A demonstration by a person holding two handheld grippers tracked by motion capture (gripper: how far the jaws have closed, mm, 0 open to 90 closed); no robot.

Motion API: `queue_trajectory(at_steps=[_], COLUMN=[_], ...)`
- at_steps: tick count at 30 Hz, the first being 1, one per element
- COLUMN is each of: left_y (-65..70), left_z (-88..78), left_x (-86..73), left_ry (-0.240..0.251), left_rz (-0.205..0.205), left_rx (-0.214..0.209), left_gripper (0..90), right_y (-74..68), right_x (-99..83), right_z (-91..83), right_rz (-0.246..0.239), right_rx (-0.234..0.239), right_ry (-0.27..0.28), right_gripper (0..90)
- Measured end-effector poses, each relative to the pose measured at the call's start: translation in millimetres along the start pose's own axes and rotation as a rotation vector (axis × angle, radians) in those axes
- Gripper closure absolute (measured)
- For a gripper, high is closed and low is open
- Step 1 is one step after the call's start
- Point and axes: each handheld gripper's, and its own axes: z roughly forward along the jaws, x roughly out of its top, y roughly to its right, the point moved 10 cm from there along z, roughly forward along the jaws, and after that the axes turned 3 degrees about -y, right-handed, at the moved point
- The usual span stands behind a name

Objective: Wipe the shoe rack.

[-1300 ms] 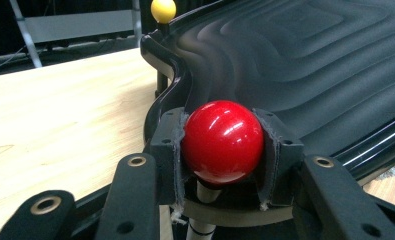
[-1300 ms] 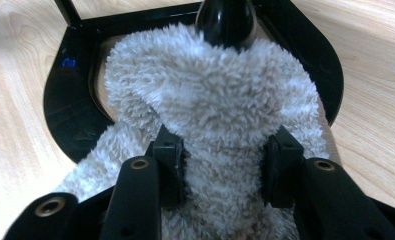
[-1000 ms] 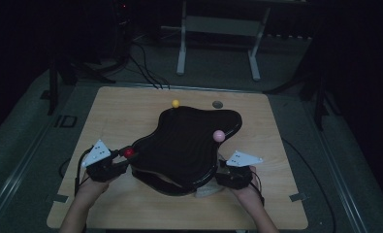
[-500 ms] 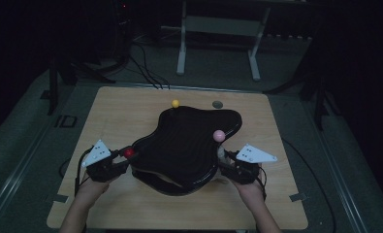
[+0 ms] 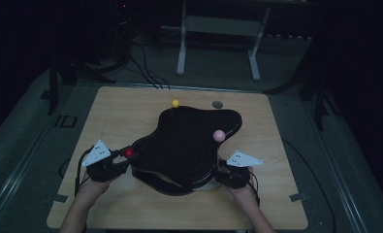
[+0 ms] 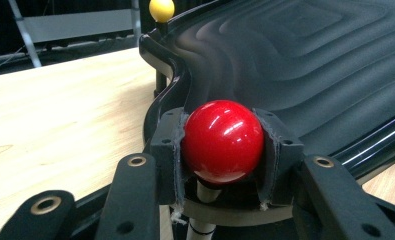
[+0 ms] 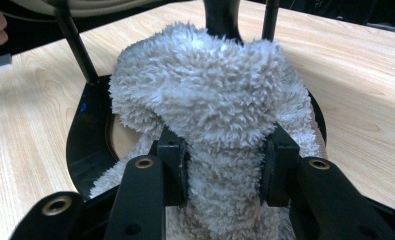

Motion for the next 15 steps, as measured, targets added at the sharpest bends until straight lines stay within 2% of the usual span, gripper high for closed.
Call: queue_trajectory(at_steps=[3, 4, 6, 7, 8, 13, 15], left_y=[-0.2, -0.2, -0.1, -0.1, -0.1, -0.1, 0.2], left_z=[0.1, 0.0, 0.2, 0.2, 0.1, 0.0, -0.2], left_x=[-0.3, -0.3, -0.3, -0.3, -0.3, -0.2, -0.2], left_ry=[0.008, 0.007, 0.008, 0.008, 0.006, 0.003, 0.001], left_rz=[-0.004, -0.002, -0.003, -0.003, -0.001, 0.003, 0.004], left_rx=[-0.004, -0.006, -0.003, -0.003, -0.003, 0.002, 0.003], left_gripper=[59.3, 59.3, 59.3, 59.3, 59.3, 59.3, 59.3], right_y=[0.8, 1.2, 2.9, 3.7, 4.3, 4.1, 3.9], right_x=[-8.9, -17.5, -31.8, -39.1, -40.2, -39.4, -37.7], right_z=[3.7, 7.7, 14.9, 18.2, 17.9, 17.7, 15.0], right_rz=[-0.005, 0.017, 0.009, 0.024, 0.044, 0.040, 0.030], right_rx=[-0.009, 0.002, -0.004, 0.014, 0.031, 0.024, 0.025], right_ry=[-0.025, -0.044, -0.096, -0.114, -0.103, -0.117, -0.139], right_gripper=[62.5, 62.2, 62.1, 62.1, 62.0, 61.7, 61.0])
